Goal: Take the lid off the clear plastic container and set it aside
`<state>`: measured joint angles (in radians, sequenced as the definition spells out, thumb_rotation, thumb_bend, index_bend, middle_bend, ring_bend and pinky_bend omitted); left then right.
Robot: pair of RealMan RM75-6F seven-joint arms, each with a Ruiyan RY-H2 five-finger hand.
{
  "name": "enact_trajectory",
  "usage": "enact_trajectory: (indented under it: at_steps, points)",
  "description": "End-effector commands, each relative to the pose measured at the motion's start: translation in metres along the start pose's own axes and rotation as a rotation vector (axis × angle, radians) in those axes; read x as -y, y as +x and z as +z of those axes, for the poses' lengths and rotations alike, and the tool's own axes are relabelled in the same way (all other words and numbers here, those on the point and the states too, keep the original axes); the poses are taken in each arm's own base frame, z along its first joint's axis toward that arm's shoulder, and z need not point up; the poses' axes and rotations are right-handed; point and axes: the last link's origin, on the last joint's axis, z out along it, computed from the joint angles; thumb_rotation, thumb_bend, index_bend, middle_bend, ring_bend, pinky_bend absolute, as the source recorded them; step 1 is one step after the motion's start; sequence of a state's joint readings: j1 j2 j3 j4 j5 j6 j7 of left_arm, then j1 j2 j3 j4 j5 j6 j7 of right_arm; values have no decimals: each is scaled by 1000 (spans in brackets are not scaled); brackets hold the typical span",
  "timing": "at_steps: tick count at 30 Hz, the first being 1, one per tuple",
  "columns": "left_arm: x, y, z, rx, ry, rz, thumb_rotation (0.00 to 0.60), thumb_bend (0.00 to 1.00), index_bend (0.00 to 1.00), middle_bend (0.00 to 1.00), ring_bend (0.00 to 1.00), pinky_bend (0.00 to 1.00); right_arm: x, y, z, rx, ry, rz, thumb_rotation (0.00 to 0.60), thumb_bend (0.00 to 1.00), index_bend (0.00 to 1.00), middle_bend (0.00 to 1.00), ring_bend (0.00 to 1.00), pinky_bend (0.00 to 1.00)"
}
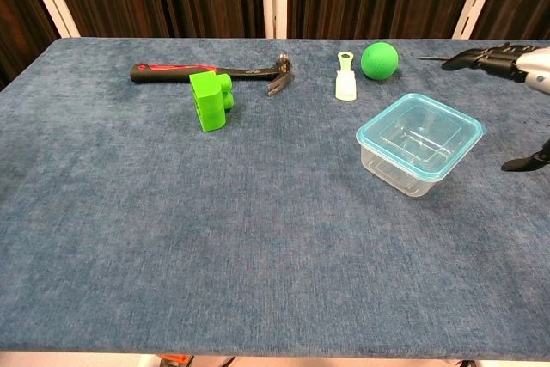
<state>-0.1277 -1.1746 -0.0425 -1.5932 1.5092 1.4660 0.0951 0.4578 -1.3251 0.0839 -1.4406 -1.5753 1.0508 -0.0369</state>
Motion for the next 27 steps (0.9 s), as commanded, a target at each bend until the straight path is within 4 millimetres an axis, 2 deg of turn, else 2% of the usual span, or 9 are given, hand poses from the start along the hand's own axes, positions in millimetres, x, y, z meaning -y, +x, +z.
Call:
enact_trajectory:
  at_steps: [1, 5, 10, 21, 24, 27]
  points:
    - [0, 1, -1, 0, 2, -3, 600, 0, 123, 107, 0, 11, -3, -2, 12, -8, -14, 10, 600, 0, 0, 7, 0, 43]
    - [1, 0, -2, 1, 6, -11, 600, 0, 123, 107, 0, 11, 3, -6, 27, -27, -2, -49, 600, 0, 0, 5, 0, 32]
    - [1, -2, -1, 7, 5, -10, 600, 0, 123, 107, 0, 11, 27, -13, 53, -74, 45, -95, 600, 0, 0, 1, 0, 0]
    - [5, -4, 0, 24, 3, -14, 600, 0, 123, 107, 0, 11, 111, -6, 114, -145, 218, -104, 600, 0, 0, 6, 0, 0]
    - [5, -4, 3, 28, -7, -10, 600, 0, 123, 107, 0, 11, 128, -6, 127, -150, 232, -102, 600, 0, 0, 8, 0, 0]
    - [4, -4, 8, 35, -23, -6, 600, 0, 123, 107, 0, 11, 138, -8, 131, -134, 251, -81, 600, 0, 0, 9, 0, 0]
